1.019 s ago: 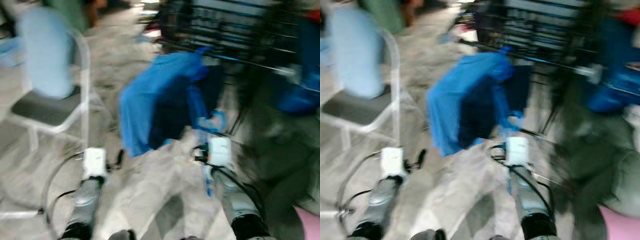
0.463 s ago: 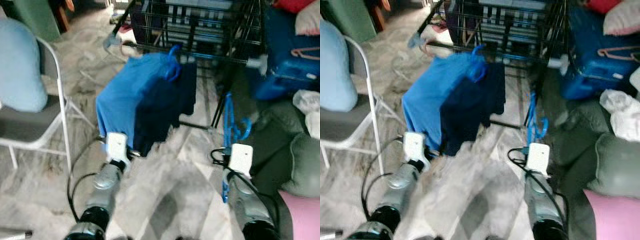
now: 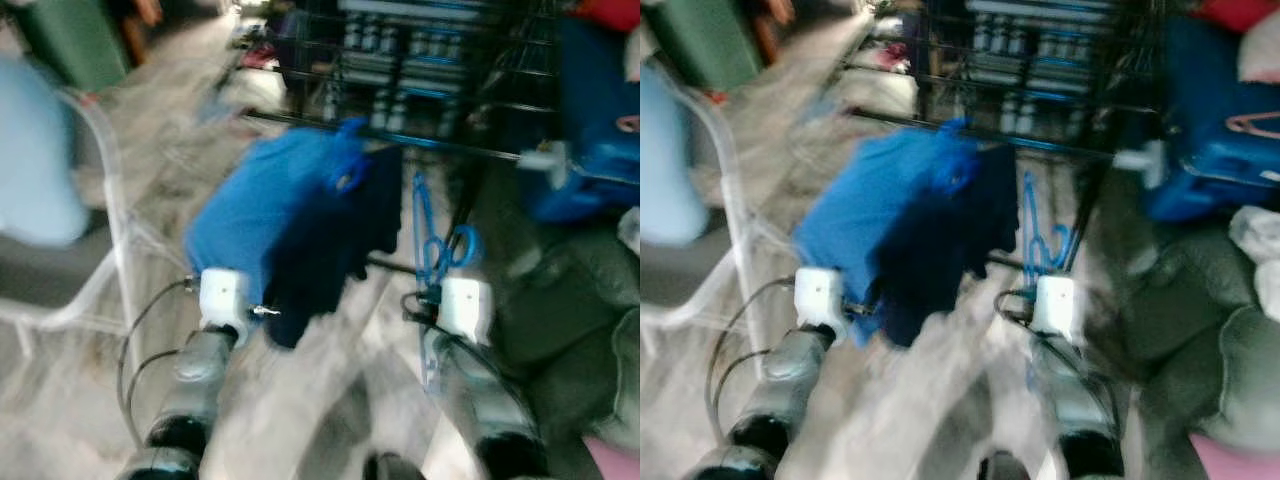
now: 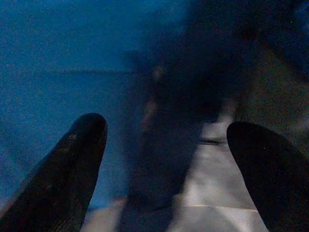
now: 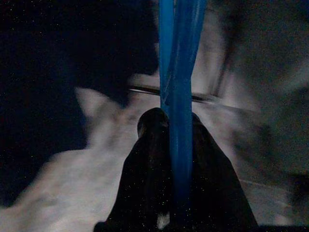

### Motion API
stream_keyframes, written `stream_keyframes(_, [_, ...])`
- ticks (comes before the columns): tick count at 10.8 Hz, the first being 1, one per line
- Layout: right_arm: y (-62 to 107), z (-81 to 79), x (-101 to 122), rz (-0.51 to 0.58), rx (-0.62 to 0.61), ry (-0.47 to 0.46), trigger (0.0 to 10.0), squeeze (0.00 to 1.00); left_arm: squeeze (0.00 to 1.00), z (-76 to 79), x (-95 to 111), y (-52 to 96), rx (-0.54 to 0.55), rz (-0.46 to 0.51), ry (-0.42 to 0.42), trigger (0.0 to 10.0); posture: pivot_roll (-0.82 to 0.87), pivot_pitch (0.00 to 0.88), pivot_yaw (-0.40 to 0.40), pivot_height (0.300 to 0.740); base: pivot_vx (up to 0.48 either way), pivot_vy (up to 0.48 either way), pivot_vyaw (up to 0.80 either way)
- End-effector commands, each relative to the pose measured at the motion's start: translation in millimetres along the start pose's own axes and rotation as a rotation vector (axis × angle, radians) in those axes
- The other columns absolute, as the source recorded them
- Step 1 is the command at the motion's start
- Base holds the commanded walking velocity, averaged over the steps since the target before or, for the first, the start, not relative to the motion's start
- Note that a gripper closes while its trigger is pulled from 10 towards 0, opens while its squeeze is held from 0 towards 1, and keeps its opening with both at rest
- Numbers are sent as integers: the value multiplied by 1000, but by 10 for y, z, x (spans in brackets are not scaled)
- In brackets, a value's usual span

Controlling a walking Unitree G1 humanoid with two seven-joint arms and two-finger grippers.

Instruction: Hang hanger

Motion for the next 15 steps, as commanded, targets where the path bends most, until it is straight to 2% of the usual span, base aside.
stream_keyframes(1, [-6, -99, 65, 20, 24, -19, 10000, 0, 0, -148, 26, 35, 28, -7, -18, 10000, -117, 128, 36, 740, 394, 0, 0])
stream_keyframes(4, [-11, -137, 104, 25, 42, -39, 10000, 0, 0, -170, -18, 50, 56, -21, -15, 10000, -119, 134, 41, 740, 0, 0, 0])
stream_keyframes(6, [-30, -113, 266, 61, 33, -60, 10000, 0, 0, -149, -52, 77, 46, -25, -21, 10000, -116, 145, 48, 740, 0, 0, 0])
stream_keyframes(8, [-19, -55, 572, 157, -13, -58, 10000, 0, 0, -103, -94, 128, 16, -27, -28, 10000, -109, 158, 58, 740, 0, 0, 0])
stream_keyframes(9, [-4, -72, 591, 164, -12, -50, 10000, 0, 0, -109, -99, 133, 16, -28, -25, 10000, -109, 158, 58, 740, 0, 0, 0])
stream_keyframes(11, [111, -235, 553, 178, 29, -26, 10000, 0, 0, -133, -88, 144, 15, -29, -31, 10000, -104, 161, 63, 740, 0, 0, 0])
stream_keyframes(12, [120, -249, 572, 187, 31, -12, 10000, 0, 0, -130, -85, 146, 12, -30, -32, 10000, -105, 164, 70, 740, 0, 0, 0])
stream_keyframes(14, [42, -201, 708, 193, 33, -10, 10000, 0, 0, -104, -84, 132, -4, -36, -36, 10000, -114, 164, 81, 740, 0, 0, 0])
stream_keyframes(15, [-43, -184, 866, 206, 48, 19, 10000, 0, 0, -93, -78, 118, -8, -37, -37, 10000, -114, 165, 83, 740, 0, 0, 0])
Point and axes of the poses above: a point about 5 cm out from each wrist's last joint towards the gripper, its own y axis pointing back from the gripper into the wrist, its own x axis along the axis of the wrist's last joint, z = x × y, the point moved 4 cm from there along -y, pointing out of the wrist towards the gripper, and after that the axes turned 9 degrees about y, right-handed, at the moved point
